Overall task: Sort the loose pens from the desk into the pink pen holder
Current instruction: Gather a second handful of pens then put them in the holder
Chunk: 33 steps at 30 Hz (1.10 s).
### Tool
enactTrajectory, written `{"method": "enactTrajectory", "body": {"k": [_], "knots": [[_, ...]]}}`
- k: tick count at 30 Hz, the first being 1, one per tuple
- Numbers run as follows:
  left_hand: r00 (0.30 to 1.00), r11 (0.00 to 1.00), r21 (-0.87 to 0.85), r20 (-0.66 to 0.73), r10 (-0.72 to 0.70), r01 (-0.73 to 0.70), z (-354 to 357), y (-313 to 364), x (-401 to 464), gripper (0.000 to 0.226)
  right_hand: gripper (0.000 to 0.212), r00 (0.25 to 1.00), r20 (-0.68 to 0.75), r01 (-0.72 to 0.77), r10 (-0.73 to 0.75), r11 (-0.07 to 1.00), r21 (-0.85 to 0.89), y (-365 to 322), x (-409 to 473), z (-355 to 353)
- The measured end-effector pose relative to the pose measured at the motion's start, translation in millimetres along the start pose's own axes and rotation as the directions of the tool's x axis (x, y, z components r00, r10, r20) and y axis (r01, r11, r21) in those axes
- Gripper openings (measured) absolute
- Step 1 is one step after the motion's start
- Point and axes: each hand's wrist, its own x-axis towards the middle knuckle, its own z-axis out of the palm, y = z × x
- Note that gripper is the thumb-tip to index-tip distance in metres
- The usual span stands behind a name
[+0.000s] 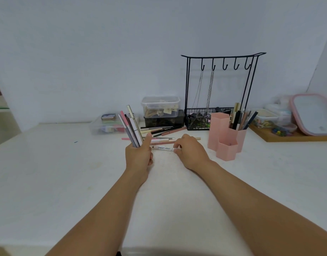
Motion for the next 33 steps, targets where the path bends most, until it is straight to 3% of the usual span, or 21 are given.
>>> {"method": "enactTrajectory", "body": {"k": [4, 6, 8, 10, 11, 13, 18, 21, 23, 27, 28, 29, 31, 33], "knots": [[1.0, 1.0, 0.027, 0.015, -0.012, 0.012, -1, 1, 0, 0.039, 0.007, 0.998, -0.025, -0.05, 0.054, 0.989, 0.141, 2, 3, 1], [1.0, 1.0, 0.024, 0.022, -0.016, 0.016, 0, 1, 0, 0.038, 0.005, 0.987, -0.023, -0.132, 0.157, 0.895, 0.425, -1, 4, -2], [0.999, 1.0, 0.008, 0.031, -0.015, 0.015, 0, 1, 1, 0.034, 0.008, 0.964, 0.112, -0.236, 0.241, 0.584, 0.777, -9, 2, -11], [0.998, 1.0, 0.011, 0.055, -0.009, 0.008, -1, 1, -2, 0.033, 0.015, 0.946, 0.272, -0.311, 0.178, 0.257, 0.915, -16, -6, -20], [0.997, 1.0, 0.009, 0.075, 0.001, -0.002, -1, 2, -3, 0.032, 0.018, 0.937, 0.327, -0.344, 0.124, 0.166, 0.924, -20, -10, -22], [0.992, 1.0, -0.01, 0.127, 0.028, -0.027, -1, 3, -6, 0.027, 0.015, 0.922, 0.386, -0.385, 0.013, 0.109, 0.916, -27, -16, -22], [0.983, 0.997, -0.023, 0.169, 0.077, -0.074, -1, 7, -13, 0.026, 0.022, 0.942, 0.332, -0.311, -0.051, 0.239, 0.92, -40, -22, -7], [0.978, 0.994, -0.014, 0.179, 0.106, -0.106, 0, 6, -15, 0.022, 0.019, 0.973, 0.23, -0.219, -0.005, 0.283, 0.934, -45, -22, 3], [0.982, 0.994, 0.004, 0.157, 0.106, -0.108, 1, 3, -13, 0.016, 0.01, 0.986, 0.165, -0.155, 0.002, 0.368, 0.917, -46, -23, 6], [0.994, 0.996, 0.056, 0.083, 0.068, -0.072, 3, 0, -7, 0.008, 0.012, 0.981, 0.19, -0.168, -0.04, 0.319, 0.933, -43, -21, 1], [0.996, 0.996, 0.062, 0.062, 0.063, -0.067, 3, 0, -5, 0.009, 0.014, 0.989, 0.145, -0.134, 0.002, 0.391, 0.911, -38, -18, -1], [0.997, 0.996, 0.062, 0.053, 0.055, -0.058, 3, 0, -4, 0.01, 0.018, 0.996, 0.055, -0.084, 0.071, 0.544, 0.835, -30, -13, -3], [0.998, 0.998, 0.045, 0.057, 0.037, -0.039, 3, 0, -1, 0.011, 0.034, 0.983, -0.144, -0.036, 0.117, 0.881, 0.472, -3, -2, -6], [0.998, 0.999, 0.035, 0.064, 0.03, -0.032, 2, 0, 0, 0.011, 0.05, 0.994, -0.079, -0.065, 0.08, 0.982, 0.18, 20, 3, -6]]}}
